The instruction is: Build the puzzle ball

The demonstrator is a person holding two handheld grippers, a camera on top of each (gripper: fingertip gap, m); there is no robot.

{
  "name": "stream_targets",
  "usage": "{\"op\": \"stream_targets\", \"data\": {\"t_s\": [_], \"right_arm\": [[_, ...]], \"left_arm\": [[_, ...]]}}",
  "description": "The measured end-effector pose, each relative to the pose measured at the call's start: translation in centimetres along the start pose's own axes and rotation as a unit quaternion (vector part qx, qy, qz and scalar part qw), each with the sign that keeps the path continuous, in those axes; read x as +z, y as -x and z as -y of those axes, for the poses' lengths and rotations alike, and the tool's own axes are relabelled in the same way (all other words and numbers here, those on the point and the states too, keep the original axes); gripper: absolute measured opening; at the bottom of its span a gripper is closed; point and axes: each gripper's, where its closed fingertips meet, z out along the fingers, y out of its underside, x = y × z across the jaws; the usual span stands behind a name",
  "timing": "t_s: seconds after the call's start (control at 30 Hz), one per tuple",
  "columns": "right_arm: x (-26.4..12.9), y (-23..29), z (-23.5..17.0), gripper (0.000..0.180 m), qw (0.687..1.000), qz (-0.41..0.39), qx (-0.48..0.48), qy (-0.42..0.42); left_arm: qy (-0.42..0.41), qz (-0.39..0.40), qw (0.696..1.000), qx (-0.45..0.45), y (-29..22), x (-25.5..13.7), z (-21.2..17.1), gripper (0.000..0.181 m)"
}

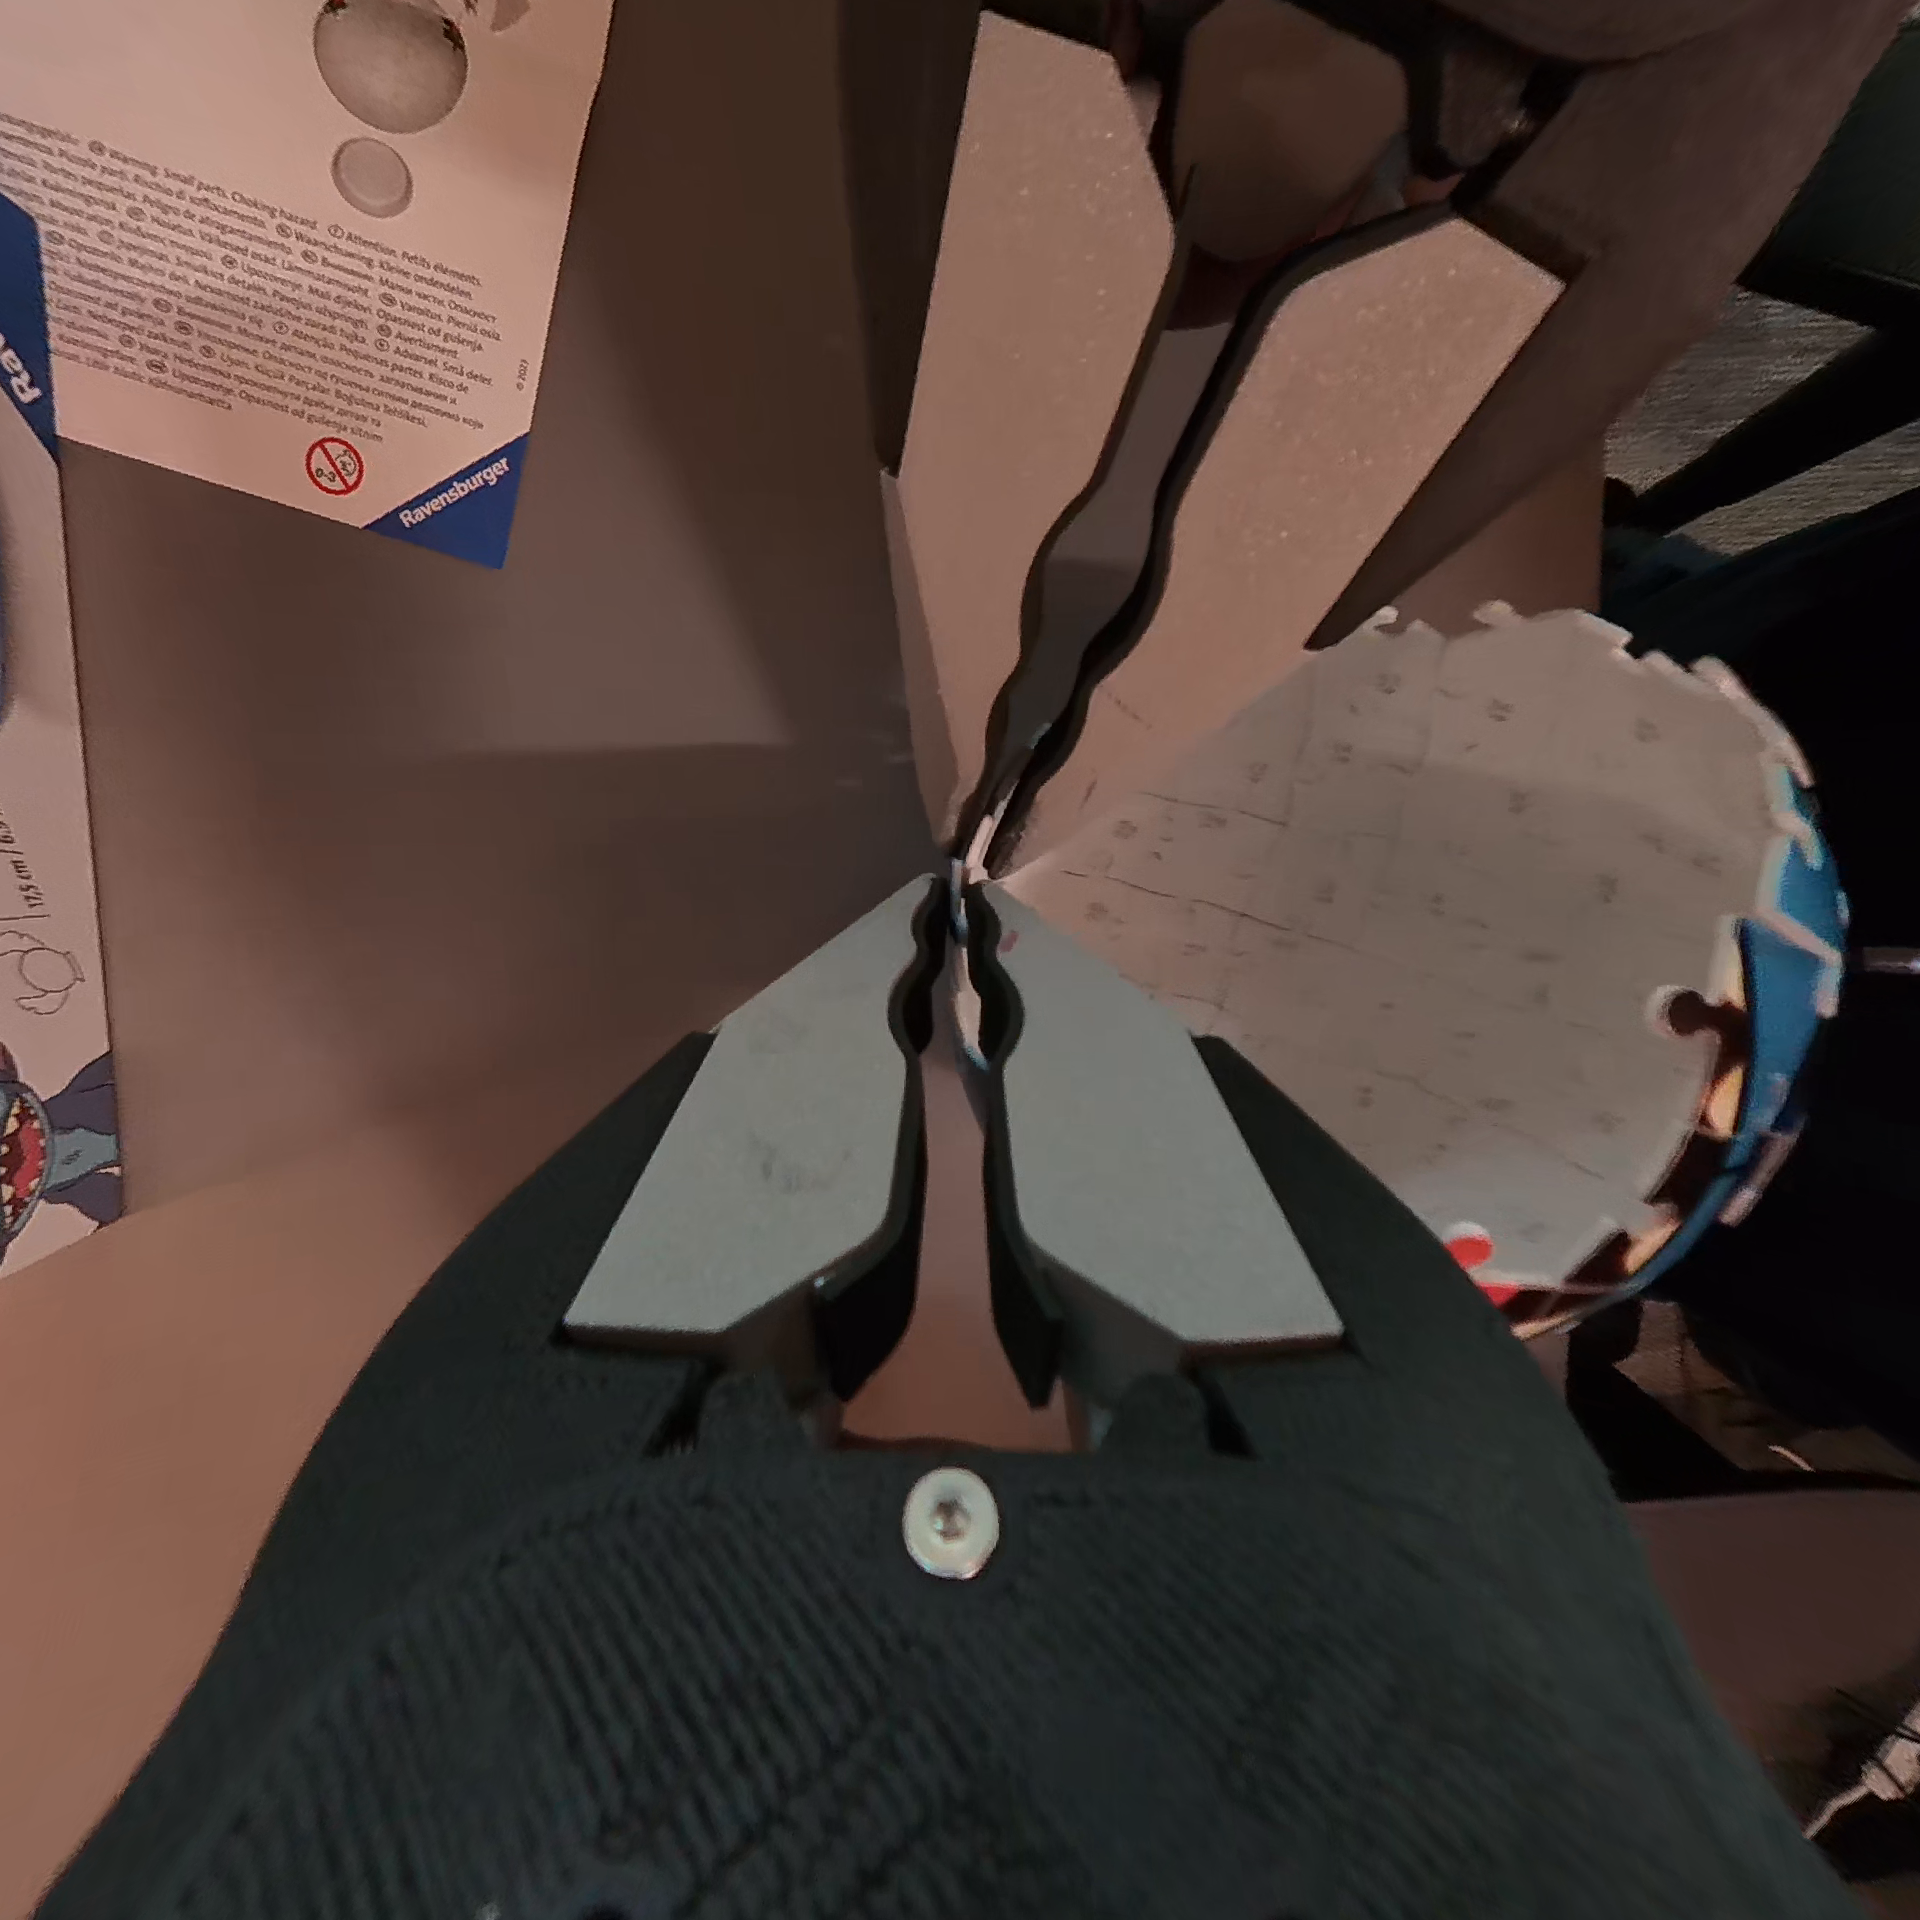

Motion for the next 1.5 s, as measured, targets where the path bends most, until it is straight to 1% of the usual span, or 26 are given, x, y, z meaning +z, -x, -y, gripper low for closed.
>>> {"op": "stream_targets", "data": {"t_s": [0.3,0.43,0.6,0.83,1.07,1.17,1.2,1.23,1.27,1.3,1.4,1.5], "right_arm": [[0.0,0.2,0.2,0.002,0.999,0.023,-0.039,-0.029],[-0.1,0.0,0.3,0.005,0.997,0.018,-0.049,-0.049],[-0.1,0.1,0.3,0.002,0.995,0.005,-0.085,-0.047],[-0.1,0.1,0.2,0.000,0.994,0.000,-0.093,-0.050],[-0.1,0.0,0.3,0.000,0.997,-0.007,-0.063,-0.053],[-0.2,-0.1,0.4,0.000,0.998,0.006,-0.022,-0.060],[-0.3,-0.2,0.4,0.002,0.998,0.010,-0.016,-0.062],[-0.5,-0.3,0.5,0.011,0.998,0.012,-0.012,-0.065],[-0.8,-0.4,0.5,0.015,0.998,0.016,-0.005,-0.065],[-1.0,-0.4,0.4,0.016,0.998,0.026,0.002,-0.064],[-1.3,-0.3,0.0,0.017,0.997,0.045,0.015,-0.055],[-1.0,0.0,-0.3,0.013,0.998,0.054,0.007,-0.044]], "left_arm": [[-0.002,-0.001,1.000,0.012,-0.2,-0.1,0.0,0.001],[-0.001,-0.002,1.000,0.011,-0.2,-0.1,0.0,0.001],[0.002,-0.001,1.000,0.016,-0.2,-0.1,0.0,0.001],[0.000,0.004,1.000,0.019,-0.2,-0.1,0.0,0.001],[0.001,0.018,1.000,0.024,0.0,-0.3,-0.1,0.001],[-0.006,0.018,1.000,0.018,0.0,-0.2,0.1,0.001],[-0.008,0.019,1.000,0.017,0.1,-0.3,0.2,0.001],[-0.006,0.020,1.000,0.017,0.1,-0.2,0.1,0.001],[-0.005,0.021,1.000,0.017,0.1,-0.2,0.1,0.001],[-0.005,0.021,1.000,0.017,0.1,-0.2,0.1,0.001],[-0.005,0.024,1.000,0.017,0.1,-0.3,0.0,0.001],[-0.005,0.022,1.000,0.013,0.1,-0.2,0.0,0.001]]}}
